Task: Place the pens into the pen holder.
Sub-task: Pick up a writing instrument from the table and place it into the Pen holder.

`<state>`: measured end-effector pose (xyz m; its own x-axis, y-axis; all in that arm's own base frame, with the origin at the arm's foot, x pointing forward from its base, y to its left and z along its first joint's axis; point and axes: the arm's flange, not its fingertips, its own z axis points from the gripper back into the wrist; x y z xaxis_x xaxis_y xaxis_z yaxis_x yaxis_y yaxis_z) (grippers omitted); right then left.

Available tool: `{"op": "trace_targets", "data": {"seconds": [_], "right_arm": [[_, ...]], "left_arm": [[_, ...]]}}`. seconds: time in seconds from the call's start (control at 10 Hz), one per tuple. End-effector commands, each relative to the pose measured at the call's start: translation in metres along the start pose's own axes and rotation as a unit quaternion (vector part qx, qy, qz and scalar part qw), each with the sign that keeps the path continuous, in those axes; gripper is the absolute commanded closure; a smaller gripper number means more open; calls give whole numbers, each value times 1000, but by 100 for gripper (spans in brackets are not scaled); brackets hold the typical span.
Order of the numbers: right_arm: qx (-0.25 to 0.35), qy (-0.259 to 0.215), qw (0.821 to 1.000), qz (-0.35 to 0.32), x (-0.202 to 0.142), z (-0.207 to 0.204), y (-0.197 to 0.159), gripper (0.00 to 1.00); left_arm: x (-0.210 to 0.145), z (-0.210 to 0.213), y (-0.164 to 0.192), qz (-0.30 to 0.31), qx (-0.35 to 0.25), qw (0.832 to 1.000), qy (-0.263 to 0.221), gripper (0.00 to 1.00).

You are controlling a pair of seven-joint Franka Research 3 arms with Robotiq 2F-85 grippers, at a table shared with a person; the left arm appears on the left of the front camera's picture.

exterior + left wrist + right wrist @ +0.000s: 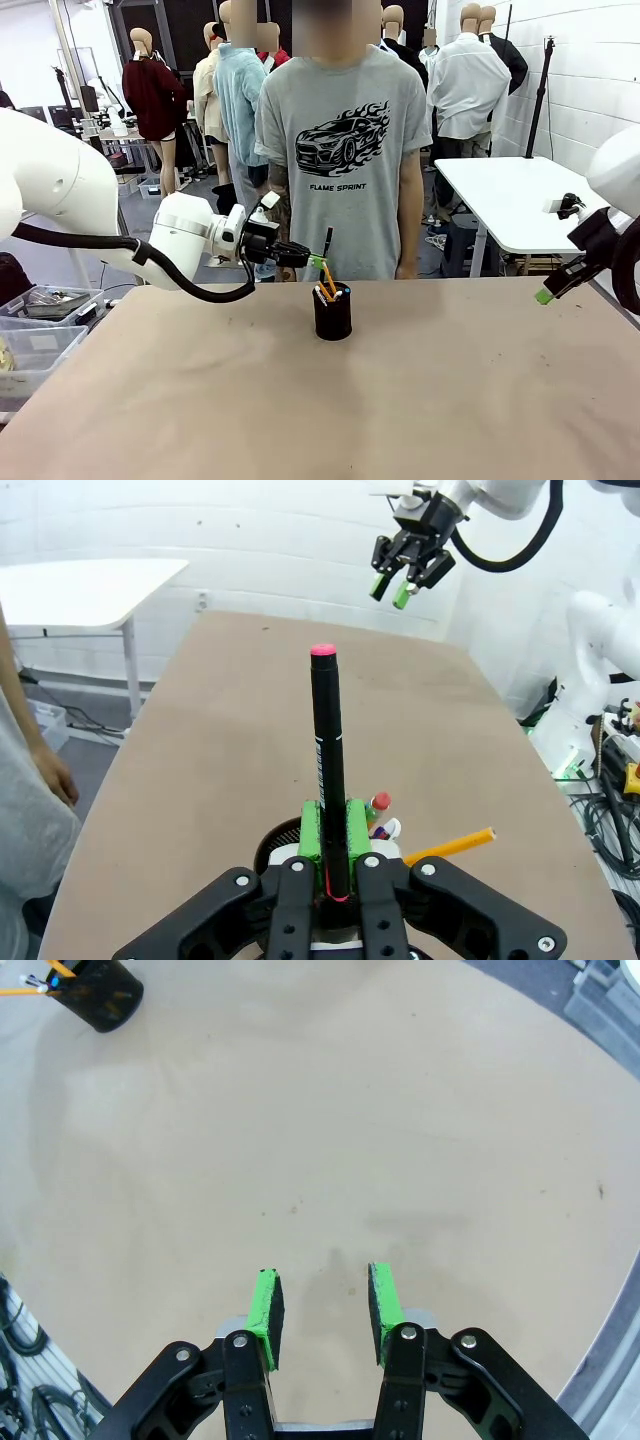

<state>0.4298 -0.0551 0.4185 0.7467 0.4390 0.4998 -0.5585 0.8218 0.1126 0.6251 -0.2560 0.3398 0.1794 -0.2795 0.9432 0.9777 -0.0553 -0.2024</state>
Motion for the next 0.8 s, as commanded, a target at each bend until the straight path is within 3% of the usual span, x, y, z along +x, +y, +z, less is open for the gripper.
{"op": "trace_targets", "data": {"seconds": [0.0, 0.7], "right_arm": [[7, -8, 1000, 6, -3, -3, 1, 54], [7, -8, 1000, 6, -3, -3, 1, 54]], "left_arm": [[-3, 2, 0, 1, -11, 1000, -13, 100], [-25, -3, 1, 28, -49, 998, -8, 100]]}}
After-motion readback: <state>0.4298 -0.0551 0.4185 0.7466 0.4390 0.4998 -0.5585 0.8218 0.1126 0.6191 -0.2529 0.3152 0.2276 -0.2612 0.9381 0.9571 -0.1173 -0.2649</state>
